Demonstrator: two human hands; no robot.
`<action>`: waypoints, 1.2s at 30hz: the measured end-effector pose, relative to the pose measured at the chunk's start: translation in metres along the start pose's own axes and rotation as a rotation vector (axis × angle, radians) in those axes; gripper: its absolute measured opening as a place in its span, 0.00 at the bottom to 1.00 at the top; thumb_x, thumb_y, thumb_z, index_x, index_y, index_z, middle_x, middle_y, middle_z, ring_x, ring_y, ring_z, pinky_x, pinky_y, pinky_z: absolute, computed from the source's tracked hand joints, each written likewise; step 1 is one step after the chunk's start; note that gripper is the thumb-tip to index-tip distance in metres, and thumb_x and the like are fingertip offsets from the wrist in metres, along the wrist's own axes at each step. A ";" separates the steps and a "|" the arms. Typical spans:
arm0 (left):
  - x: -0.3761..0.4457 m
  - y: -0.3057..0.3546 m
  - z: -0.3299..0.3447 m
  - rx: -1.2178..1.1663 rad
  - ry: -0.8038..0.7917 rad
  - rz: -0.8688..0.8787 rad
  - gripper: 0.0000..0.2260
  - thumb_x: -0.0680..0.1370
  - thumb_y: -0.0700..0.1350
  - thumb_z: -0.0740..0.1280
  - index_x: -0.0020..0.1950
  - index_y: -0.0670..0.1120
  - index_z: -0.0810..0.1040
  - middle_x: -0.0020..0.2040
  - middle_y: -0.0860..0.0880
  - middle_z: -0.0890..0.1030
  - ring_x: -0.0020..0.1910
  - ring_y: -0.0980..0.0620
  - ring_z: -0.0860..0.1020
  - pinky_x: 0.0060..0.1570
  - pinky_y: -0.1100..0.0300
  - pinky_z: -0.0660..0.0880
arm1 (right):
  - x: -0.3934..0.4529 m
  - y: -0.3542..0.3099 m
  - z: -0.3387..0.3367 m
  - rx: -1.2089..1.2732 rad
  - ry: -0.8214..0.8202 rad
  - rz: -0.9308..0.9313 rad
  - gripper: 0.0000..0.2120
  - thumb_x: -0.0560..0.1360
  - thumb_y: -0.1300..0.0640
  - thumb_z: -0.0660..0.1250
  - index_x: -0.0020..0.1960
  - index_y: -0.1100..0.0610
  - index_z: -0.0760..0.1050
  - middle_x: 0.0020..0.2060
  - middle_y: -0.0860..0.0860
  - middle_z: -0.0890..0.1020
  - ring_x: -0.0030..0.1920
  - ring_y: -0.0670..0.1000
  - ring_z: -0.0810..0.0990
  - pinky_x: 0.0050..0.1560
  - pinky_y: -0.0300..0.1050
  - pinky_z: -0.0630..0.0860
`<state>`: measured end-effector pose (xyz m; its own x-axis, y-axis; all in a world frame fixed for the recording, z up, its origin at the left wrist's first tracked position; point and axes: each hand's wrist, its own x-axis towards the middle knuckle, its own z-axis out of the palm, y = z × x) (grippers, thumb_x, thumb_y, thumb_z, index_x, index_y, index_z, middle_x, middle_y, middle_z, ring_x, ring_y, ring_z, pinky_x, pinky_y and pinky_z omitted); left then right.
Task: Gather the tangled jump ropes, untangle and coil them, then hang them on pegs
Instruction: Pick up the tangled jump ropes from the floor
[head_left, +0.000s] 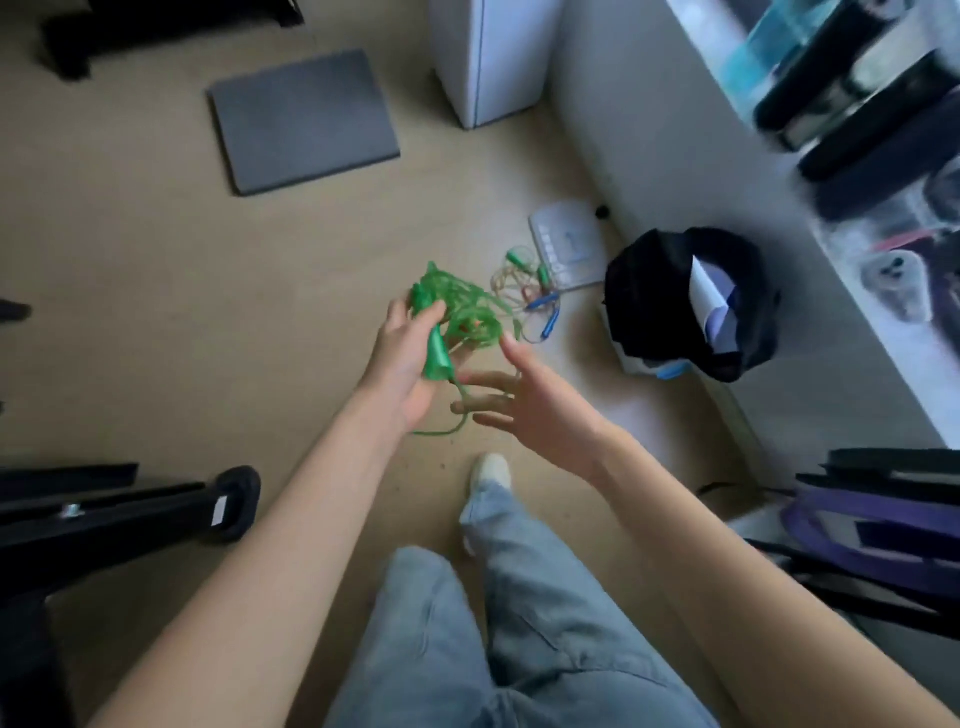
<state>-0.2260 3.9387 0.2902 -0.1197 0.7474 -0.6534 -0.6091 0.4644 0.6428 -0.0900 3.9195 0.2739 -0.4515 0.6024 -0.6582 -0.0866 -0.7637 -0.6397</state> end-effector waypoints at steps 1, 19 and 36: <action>0.015 0.015 0.009 -0.007 0.004 0.016 0.12 0.79 0.36 0.57 0.61 0.47 0.67 0.50 0.43 0.77 0.38 0.50 0.79 0.36 0.58 0.77 | 0.011 -0.022 -0.002 -0.125 0.012 -0.030 0.22 0.76 0.49 0.62 0.68 0.51 0.64 0.45 0.50 0.80 0.39 0.48 0.80 0.51 0.45 0.71; 0.302 0.156 0.126 1.161 -0.760 -0.496 0.10 0.75 0.46 0.67 0.56 0.49 0.78 0.51 0.49 0.82 0.43 0.56 0.79 0.43 0.66 0.76 | 0.225 -0.211 -0.065 0.541 0.799 -0.302 0.08 0.75 0.70 0.61 0.41 0.62 0.76 0.34 0.56 0.79 0.33 0.50 0.77 0.38 0.39 0.76; 0.631 -0.030 0.144 1.858 -0.636 0.067 0.06 0.71 0.43 0.70 0.44 0.47 0.74 0.41 0.45 0.78 0.47 0.41 0.77 0.46 0.54 0.71 | 0.483 -0.045 -0.298 -0.264 0.896 0.291 0.09 0.74 0.59 0.63 0.52 0.60 0.76 0.50 0.58 0.81 0.51 0.58 0.78 0.51 0.46 0.72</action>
<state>-0.1704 4.4651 -0.0835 0.4061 0.6186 -0.6726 0.8726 -0.0439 0.4865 -0.0396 4.3137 -0.1336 0.4275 0.4347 -0.7927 0.1723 -0.8999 -0.4006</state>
